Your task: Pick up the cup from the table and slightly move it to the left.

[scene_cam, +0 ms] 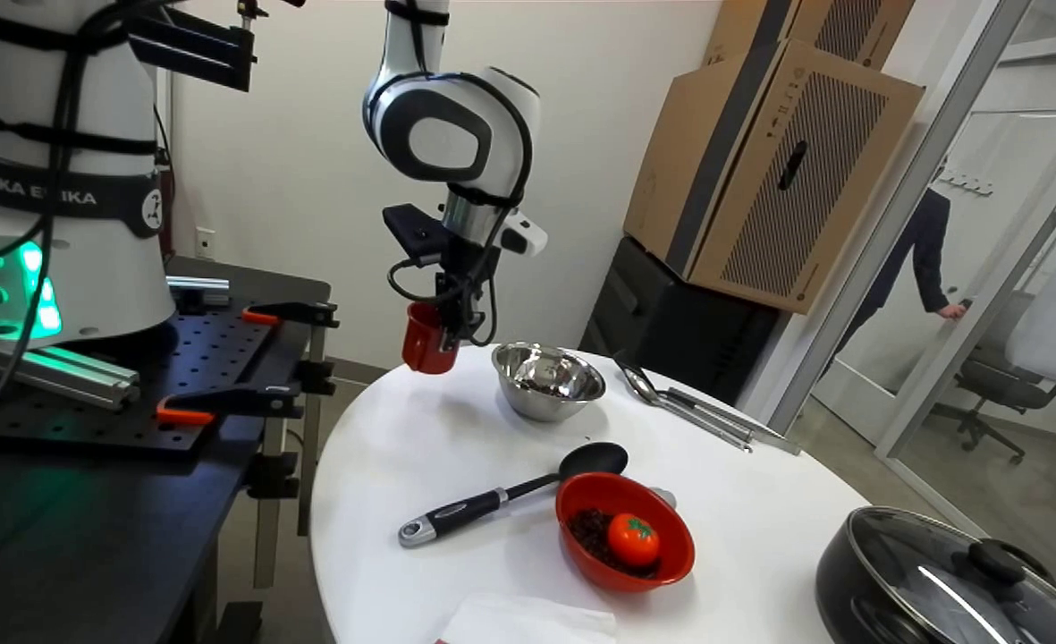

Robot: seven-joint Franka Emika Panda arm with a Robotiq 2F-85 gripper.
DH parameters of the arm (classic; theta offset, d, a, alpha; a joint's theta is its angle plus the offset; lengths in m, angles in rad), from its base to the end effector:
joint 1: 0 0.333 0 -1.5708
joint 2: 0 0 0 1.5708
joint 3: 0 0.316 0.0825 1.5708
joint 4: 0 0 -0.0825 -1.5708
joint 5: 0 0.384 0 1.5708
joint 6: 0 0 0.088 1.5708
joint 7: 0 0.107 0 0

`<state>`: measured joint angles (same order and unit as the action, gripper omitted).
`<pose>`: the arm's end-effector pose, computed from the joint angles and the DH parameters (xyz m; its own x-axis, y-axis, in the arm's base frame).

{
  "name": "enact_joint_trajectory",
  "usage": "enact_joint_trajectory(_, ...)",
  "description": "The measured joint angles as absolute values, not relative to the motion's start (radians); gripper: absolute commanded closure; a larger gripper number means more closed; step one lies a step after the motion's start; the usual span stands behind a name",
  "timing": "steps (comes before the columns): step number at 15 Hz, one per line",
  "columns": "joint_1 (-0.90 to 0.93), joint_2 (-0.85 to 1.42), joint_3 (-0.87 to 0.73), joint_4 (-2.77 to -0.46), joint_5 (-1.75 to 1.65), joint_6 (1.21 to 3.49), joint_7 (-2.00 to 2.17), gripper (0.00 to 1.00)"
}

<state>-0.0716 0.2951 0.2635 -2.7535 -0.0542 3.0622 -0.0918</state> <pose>0.3702 0.0874 0.1354 0.9472 0.3189 0.0334 0.3205 -0.9449 -0.0673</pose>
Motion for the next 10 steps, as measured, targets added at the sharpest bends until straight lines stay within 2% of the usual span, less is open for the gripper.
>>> enact_joint_trajectory(6,0.268,0.304,0.045,-2.713,-0.064,3.069,0.109,0.98)
enact_joint_trajectory(7,0.321,0.317,0.005,-2.699,-0.066,3.069,0.139,0.94)
enact_joint_trajectory(10,0.38,0.363,-0.036,-2.662,-0.066,3.066,0.175,0.94)
